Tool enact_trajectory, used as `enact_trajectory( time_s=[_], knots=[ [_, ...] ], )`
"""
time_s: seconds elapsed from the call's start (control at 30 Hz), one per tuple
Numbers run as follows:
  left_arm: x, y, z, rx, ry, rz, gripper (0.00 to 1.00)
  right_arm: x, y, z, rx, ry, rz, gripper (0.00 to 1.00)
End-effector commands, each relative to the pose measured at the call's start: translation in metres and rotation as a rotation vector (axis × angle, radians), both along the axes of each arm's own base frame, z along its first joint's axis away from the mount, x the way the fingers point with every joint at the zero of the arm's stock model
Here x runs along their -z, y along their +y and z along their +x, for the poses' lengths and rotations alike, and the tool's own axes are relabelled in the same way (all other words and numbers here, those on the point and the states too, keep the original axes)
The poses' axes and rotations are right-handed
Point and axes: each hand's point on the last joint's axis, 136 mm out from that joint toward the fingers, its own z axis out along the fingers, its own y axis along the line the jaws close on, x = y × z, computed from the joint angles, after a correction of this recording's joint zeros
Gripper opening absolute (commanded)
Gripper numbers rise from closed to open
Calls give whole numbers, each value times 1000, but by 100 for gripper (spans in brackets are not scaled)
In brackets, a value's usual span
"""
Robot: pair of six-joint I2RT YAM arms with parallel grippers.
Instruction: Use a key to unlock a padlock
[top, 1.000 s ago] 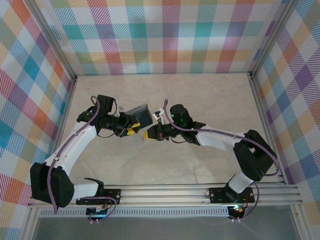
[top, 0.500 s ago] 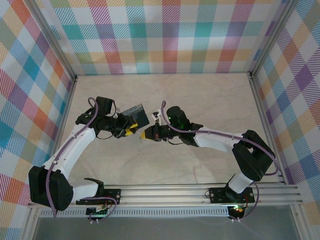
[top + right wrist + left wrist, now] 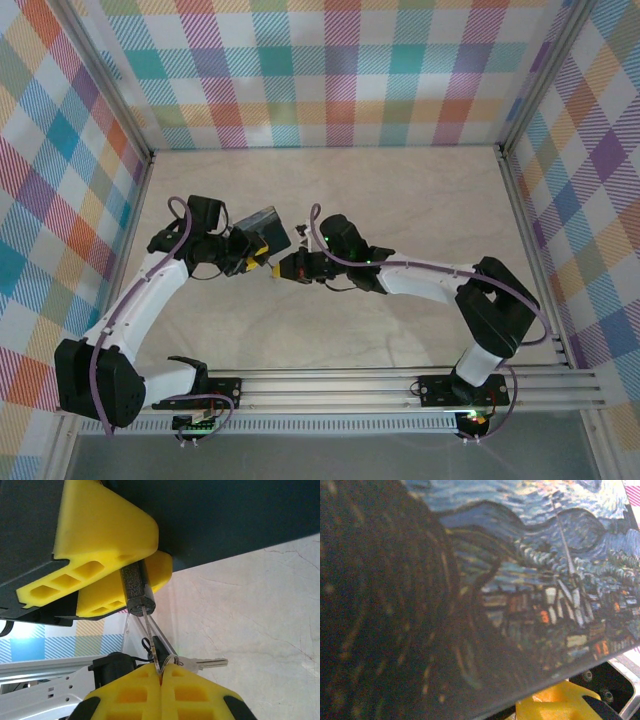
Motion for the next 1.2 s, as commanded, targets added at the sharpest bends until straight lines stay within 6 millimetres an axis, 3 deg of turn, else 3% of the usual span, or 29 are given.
enact_trajectory(
  time_s=[0.0,0.13,0.33,0.57,0.87,1.17],
  knots=[
    [-11,-18,-17,82,16,-92,0,-41,17,22,52,-155,93,0],
    [-8,-11,-21,122,25,-19,0,-43,12,23,64,-194,87,0],
    [-2,-18,-22,172,38,-36,0,-39,1,27,59,-301,35,0],
    [-1,-22,-23,205,44,-16,0,-36,-2,35,18,-253,76,0],
    [3,-40,-28,185,76,-78,0,-71,13,58,55,-334,182,0],
    [12,-53,-37,242,93,-71,0,-57,-18,104,216,-260,145,0]
  ],
)
